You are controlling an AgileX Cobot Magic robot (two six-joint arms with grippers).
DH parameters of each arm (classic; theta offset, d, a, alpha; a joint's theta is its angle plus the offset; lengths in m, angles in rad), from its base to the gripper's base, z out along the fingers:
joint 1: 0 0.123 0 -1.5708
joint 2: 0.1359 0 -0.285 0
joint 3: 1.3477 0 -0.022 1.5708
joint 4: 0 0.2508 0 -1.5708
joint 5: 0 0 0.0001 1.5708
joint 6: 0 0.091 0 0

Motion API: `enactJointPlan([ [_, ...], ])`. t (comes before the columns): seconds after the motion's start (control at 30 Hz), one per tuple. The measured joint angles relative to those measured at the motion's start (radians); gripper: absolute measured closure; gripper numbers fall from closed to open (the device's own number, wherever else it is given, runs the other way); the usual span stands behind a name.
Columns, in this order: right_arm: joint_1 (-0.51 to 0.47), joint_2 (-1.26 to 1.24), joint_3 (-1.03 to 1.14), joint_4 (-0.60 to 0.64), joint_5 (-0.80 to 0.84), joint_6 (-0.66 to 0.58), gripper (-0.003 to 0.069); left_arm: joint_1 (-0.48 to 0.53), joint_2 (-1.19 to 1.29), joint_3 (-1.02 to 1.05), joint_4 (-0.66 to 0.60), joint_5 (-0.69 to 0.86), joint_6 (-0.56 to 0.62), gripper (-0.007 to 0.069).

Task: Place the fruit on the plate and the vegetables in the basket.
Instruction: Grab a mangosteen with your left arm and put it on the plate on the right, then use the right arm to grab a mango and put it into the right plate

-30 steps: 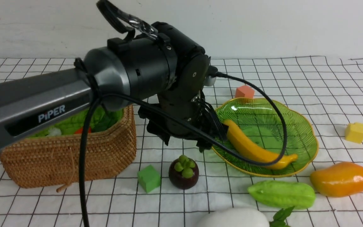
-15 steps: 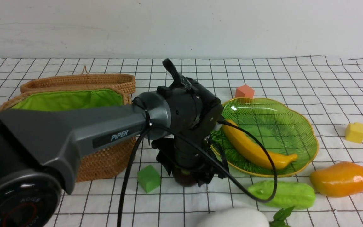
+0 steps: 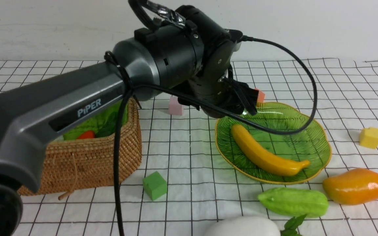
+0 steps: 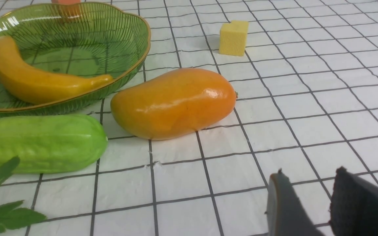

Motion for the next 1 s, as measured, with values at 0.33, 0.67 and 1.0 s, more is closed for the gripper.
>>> enactJointPlan([
  [0.33,0.0,0.0,0.0,0.0,0.0,0.0,0.0416,0.0,0.127,0.0,-0.076,-0.063,-0.021,0.0041],
  [0.67,0.0,0.0,0.0,0.0,0.0,0.0,0.0416,-0.002,0.096,0.0,-0.128,-0.037,0.094,-0.004],
  [1.0,0.0,0.0,0.0,0.0,0.0,0.0,0.0416,-0.002,-0.1,-0.01,-0.06,0.248,0.202,0.0177],
])
